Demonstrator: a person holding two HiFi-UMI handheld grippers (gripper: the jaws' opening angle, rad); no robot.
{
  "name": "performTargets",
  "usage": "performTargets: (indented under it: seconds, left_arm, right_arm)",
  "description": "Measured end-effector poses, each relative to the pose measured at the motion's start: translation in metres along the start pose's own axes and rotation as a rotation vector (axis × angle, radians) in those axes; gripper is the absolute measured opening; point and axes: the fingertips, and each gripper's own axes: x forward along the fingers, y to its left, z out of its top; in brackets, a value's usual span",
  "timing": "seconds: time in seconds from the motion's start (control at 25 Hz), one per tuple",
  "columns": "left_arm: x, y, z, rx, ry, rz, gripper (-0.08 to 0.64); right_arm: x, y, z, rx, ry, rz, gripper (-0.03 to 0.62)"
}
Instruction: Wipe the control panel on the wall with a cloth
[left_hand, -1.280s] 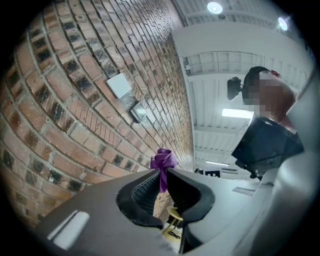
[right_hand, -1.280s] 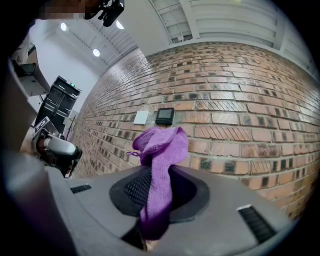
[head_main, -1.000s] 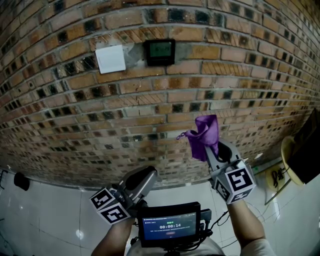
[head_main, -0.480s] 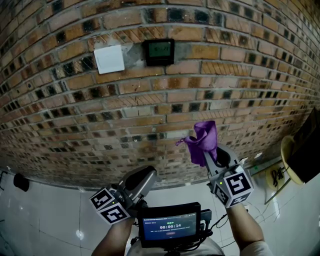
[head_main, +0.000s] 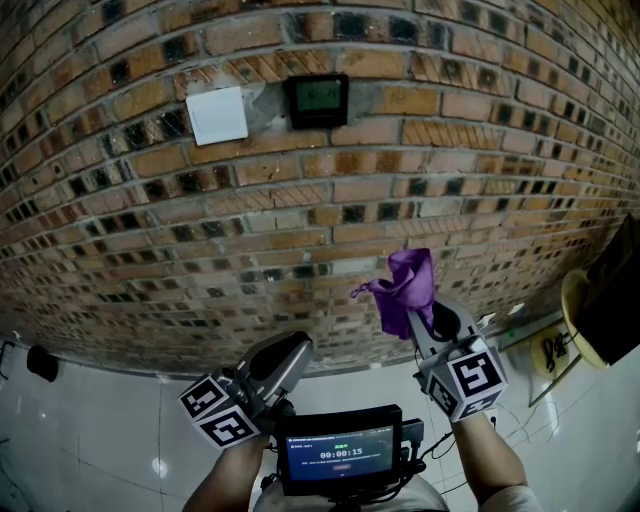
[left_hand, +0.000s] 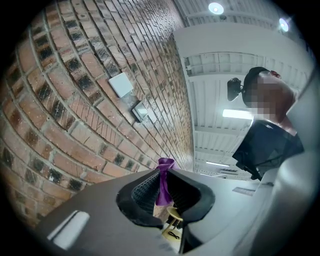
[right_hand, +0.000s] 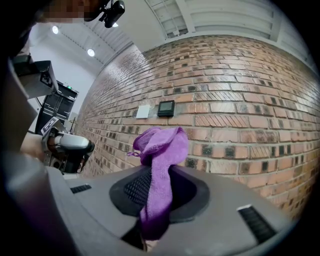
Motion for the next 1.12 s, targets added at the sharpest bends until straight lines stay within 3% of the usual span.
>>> performTargets:
  seconds: [1.12]
  left_arm:
    - [0.001,-0.001,-0.003,-0.009,-0.007,0.008,0.031]
  right_arm:
    - [-0.01,0.011,0.001,-0.002,0.004,0.037,0.086]
